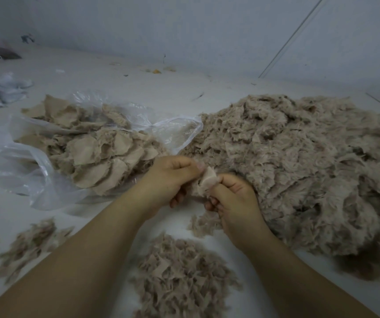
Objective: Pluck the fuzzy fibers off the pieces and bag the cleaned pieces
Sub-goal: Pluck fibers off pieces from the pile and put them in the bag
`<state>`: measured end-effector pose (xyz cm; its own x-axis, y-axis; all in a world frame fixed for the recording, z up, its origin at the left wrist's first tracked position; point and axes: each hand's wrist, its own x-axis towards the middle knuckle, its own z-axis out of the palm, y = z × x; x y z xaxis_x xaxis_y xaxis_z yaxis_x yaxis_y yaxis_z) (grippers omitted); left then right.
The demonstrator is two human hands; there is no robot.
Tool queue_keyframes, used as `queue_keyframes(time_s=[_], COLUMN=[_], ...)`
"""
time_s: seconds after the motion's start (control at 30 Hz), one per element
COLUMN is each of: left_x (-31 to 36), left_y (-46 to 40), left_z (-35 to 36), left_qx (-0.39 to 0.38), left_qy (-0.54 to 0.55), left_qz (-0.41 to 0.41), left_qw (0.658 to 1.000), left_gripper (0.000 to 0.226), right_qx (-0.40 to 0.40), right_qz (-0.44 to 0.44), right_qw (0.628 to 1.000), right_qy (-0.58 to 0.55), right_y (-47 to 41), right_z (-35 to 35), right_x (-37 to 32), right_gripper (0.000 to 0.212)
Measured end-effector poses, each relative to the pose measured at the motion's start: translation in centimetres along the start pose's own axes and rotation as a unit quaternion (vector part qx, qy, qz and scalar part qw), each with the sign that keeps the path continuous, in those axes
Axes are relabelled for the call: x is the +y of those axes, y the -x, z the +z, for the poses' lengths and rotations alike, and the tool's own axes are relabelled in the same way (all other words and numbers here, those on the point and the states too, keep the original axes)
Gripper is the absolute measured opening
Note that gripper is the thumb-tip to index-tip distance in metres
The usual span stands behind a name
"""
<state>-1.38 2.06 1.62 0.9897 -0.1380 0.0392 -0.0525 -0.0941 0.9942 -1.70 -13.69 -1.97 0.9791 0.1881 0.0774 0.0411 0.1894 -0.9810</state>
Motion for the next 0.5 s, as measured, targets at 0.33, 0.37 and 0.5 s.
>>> queue_keyframes(time_s=[0.33, 0.37, 0.5], left_x=[0.8, 1.0, 0.9], left_y=[0.5, 0.6, 0.6], left_z=[-3.4, -3.4, -1.6], left_qx=[-0.122, -0.122, -0.041], left_qy=[0.122, 0.121, 0.045], left_qz=[0.072, 0.066, -0.013], left_qw=[0.982, 0.983, 0.998], left_gripper=[0.018, 0.023, 0.045], right_qx=[0.067, 0.068, 0.055], right_qz=[0.048, 0.049, 0.053], right_qw=[0.987, 0.986, 0.982], right_qy=[-0.139, -0.145, -0.172], right_y=[-0.5, -0.6, -0.4], right_z=[-0.4, -0.4, -0.3], right_x=[0.1, 0.1, -0.1], right_gripper=[0.018, 0.018, 0.015])
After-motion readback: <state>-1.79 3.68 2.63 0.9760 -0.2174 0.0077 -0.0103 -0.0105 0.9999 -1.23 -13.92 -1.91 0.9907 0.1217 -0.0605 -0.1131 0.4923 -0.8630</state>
